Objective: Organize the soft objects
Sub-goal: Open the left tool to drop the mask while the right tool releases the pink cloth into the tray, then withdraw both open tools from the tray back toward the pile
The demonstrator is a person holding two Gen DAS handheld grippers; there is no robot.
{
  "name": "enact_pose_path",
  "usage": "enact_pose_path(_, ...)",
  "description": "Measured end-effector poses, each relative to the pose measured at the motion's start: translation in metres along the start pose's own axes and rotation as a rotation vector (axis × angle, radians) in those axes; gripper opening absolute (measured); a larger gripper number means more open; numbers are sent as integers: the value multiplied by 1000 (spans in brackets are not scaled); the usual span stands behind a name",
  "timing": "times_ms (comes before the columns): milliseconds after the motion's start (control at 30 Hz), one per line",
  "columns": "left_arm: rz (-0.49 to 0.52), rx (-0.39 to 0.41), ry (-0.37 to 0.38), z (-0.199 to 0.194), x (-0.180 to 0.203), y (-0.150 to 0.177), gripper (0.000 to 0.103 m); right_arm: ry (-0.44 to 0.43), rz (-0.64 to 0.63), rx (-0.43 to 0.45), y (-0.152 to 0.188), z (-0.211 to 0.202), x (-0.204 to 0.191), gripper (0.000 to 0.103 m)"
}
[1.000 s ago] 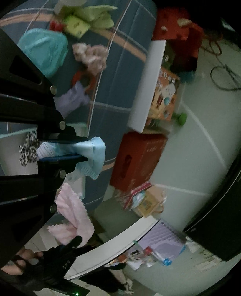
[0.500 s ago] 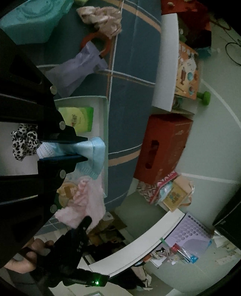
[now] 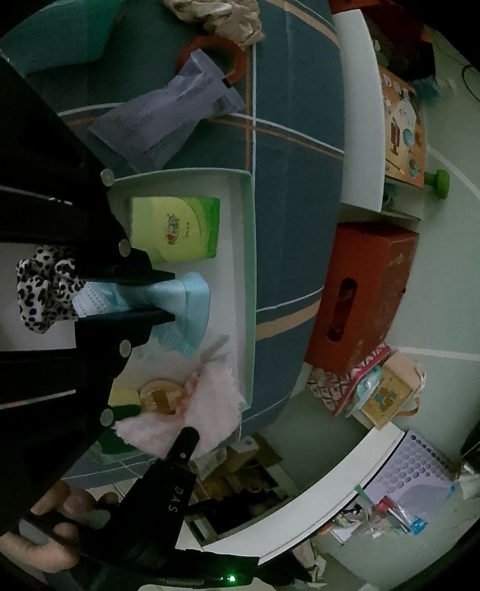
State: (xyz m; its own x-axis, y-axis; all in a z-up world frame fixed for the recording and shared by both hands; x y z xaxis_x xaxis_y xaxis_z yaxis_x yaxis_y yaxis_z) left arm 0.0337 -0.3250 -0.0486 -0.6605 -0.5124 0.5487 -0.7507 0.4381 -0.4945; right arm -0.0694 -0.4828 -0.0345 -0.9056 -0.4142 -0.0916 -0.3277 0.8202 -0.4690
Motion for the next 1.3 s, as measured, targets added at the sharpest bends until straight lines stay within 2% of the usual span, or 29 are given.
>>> enact_pose_path(33, 5, -1, -8, -1, 1, 0, 18, 7, -5, -1, 0, -2, -1, 19)
enact_pose_path(67, 8, 0, -16, -3, 1, -1, 21, 13, -11, 0, 0, -3, -2, 27)
enact_pose_path(100, 9, 0, -19, -4, 2, -2, 30, 17, -18, 2, 0, -5, -4, 32)
enact_pose_path(133, 11, 0, -22, -6, 2, -3, 40, 20, -27, 10, -1, -9, -6, 43)
enact_pose_path(167, 11, 3, -24, -9, 3, -4, 45, 22, -35, 17, -1, -12, -8, 48)
enact_pose_path(200, 13, 6, -29, -13, 4, -5, 51, 26, -45, 23, -2, -15, -10, 49)
enact_pose_path(300, 24, 16, -43, -23, 8, -8, 56, 33, -64, 37, -3, -25, -14, 55)
enact_pose_path(367, 30, 22, -54, -30, 10, -11, 63, 30, -76, 59, -4, -35, -18, 67)
enact_pose_path(400, 32, 27, -61, -33, 11, -12, 70, 28, -80, 69, -5, -39, -19, 69)
enact_pose_path(467, 39, 44, -81, -41, 13, -15, 75, 19, -84, 85, -6, -47, -22, 80)
enact_pose_path(533, 49, 56, -118, -47, 13, -17, 84, 10, -85, 95, -6, -54, -24, 90)
enact_pose_path(633, 61, 72, -183, -55, 10, -21, 91, 22, -92, 103, -6, -58, -25, 102)
enact_pose_path(933, 24, 115, -276, -77, -15, -28, 91, 39, -93, 84, -1, -65, -28, 103)
enact_pose_path(1300, -39, 186, -362, -134, -55, -33, 91, 21, -223, 118, 19, -90, -69, 103)
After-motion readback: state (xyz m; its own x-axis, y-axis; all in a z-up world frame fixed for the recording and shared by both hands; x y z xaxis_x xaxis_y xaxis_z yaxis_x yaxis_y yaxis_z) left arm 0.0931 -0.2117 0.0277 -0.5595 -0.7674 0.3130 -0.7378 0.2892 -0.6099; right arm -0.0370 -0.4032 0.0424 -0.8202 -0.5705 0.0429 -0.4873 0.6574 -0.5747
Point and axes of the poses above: each gripper's, at about its wrist camera, not at the fingertips, and z roughly the way its jaws point, x to its right, y to its underside, the point moved 6 cm from there along z, roughly the way its jaws point, and after that the axes turned 9 degrees about y, right-handed, at the moved point
